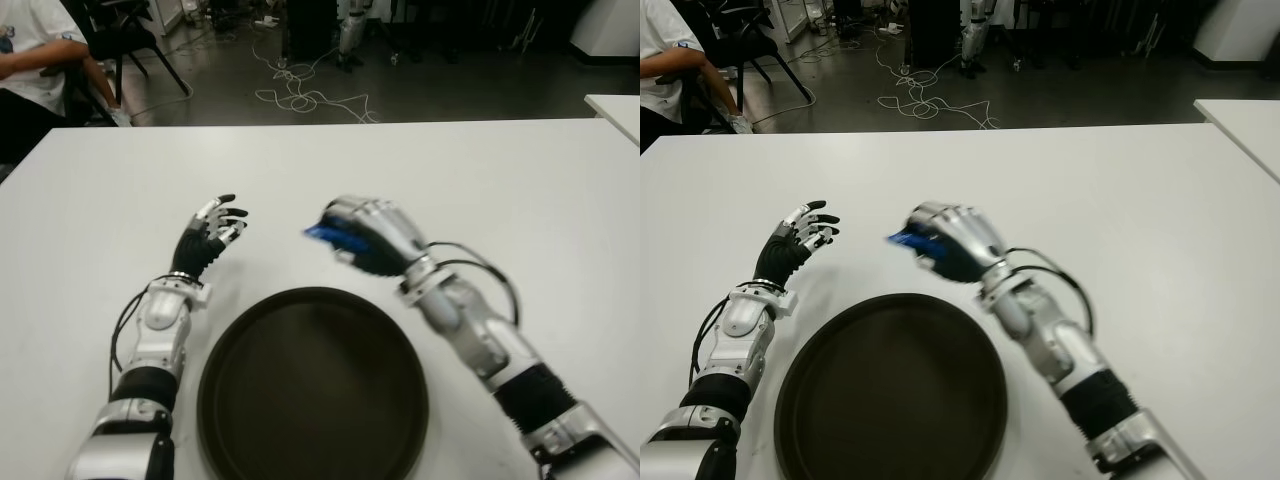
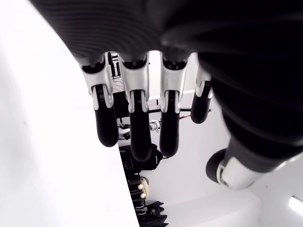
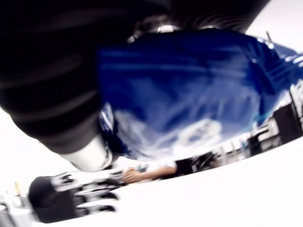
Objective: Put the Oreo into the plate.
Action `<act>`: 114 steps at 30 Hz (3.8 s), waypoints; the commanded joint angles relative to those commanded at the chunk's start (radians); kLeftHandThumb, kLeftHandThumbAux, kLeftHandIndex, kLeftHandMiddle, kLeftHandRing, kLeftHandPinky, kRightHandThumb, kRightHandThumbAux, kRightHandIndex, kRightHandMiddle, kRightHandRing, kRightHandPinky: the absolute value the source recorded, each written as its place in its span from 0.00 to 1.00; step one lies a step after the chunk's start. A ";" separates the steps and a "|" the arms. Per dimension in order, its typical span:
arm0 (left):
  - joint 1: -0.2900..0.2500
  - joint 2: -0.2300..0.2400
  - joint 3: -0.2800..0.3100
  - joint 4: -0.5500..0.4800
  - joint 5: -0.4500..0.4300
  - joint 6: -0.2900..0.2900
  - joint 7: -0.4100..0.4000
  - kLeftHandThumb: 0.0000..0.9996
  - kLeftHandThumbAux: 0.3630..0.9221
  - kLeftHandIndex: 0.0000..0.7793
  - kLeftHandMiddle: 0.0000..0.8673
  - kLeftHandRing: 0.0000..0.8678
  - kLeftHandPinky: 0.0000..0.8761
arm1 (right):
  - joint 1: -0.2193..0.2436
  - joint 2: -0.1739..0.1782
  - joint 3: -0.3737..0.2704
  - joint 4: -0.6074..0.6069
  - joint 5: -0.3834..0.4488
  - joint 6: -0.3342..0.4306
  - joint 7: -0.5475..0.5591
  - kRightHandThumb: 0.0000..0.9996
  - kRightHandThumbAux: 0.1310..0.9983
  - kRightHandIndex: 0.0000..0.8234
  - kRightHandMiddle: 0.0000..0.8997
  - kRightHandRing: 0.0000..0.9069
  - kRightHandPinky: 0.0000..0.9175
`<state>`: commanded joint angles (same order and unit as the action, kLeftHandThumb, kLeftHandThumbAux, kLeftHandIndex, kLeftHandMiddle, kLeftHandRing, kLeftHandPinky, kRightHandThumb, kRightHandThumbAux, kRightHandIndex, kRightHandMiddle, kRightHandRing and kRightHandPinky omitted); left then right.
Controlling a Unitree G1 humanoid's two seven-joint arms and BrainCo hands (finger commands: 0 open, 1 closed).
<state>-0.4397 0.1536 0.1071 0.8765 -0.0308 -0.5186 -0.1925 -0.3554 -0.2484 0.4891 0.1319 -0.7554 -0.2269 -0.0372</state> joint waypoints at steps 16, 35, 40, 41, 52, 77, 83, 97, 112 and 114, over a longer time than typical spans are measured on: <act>0.008 -0.002 -0.007 -0.011 0.011 0.008 0.024 0.32 0.49 0.22 0.36 0.35 0.34 | 0.005 -0.014 0.070 -0.025 0.054 -0.148 0.147 0.69 0.70 0.52 0.82 0.82 0.81; -0.004 0.009 -0.009 0.019 0.017 0.006 0.031 0.33 0.47 0.20 0.35 0.35 0.33 | 0.008 -0.033 0.090 -0.071 0.069 -0.165 0.315 0.69 0.70 0.51 0.84 0.86 0.85; -0.003 0.008 -0.008 0.018 0.013 0.010 0.025 0.31 0.46 0.20 0.35 0.35 0.32 | 0.015 -0.043 0.095 -0.086 0.093 -0.182 0.352 0.69 0.69 0.52 0.85 0.86 0.85; -0.003 0.008 -0.008 0.018 0.013 0.009 0.025 0.31 0.46 0.21 0.35 0.35 0.33 | 0.016 -0.044 0.095 -0.088 0.095 -0.184 0.357 0.69 0.69 0.52 0.85 0.86 0.85; 0.000 0.009 -0.010 0.012 0.018 0.005 0.032 0.32 0.46 0.21 0.35 0.35 0.34 | 0.032 -0.011 0.097 -0.027 0.092 -0.218 0.301 0.69 0.69 0.52 0.85 0.86 0.84; -0.001 0.008 -0.006 0.006 0.003 0.032 0.018 0.32 0.47 0.20 0.34 0.33 0.30 | -0.042 0.067 0.100 0.307 0.091 -0.450 0.078 0.01 0.74 0.05 0.01 0.00 0.00; -0.003 0.010 -0.007 0.009 0.007 0.031 0.020 0.34 0.50 0.20 0.34 0.33 0.29 | -0.053 0.064 0.099 0.321 0.079 -0.450 0.069 0.00 0.74 0.04 0.00 0.00 0.00; -0.004 0.013 -0.007 0.011 0.007 0.029 0.013 0.33 0.53 0.19 0.33 0.32 0.30 | -0.054 0.057 0.091 0.316 0.064 -0.431 0.041 0.02 0.79 0.05 0.00 0.00 0.00; -0.004 0.013 -0.005 0.015 0.007 0.033 0.013 0.30 0.48 0.18 0.33 0.32 0.30 | -0.059 0.054 0.091 0.322 0.056 -0.420 0.029 0.00 0.79 0.05 0.00 0.00 0.00; -0.005 0.012 -0.005 0.016 0.008 0.034 0.016 0.30 0.48 0.19 0.33 0.32 0.30 | -0.060 0.052 0.090 0.322 0.058 -0.420 0.031 0.00 0.79 0.05 0.00 0.00 0.00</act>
<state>-0.4448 0.1658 0.1023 0.8925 -0.0230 -0.4850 -0.1761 -0.4157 -0.1964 0.5786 0.4537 -0.6972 -0.6470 -0.0058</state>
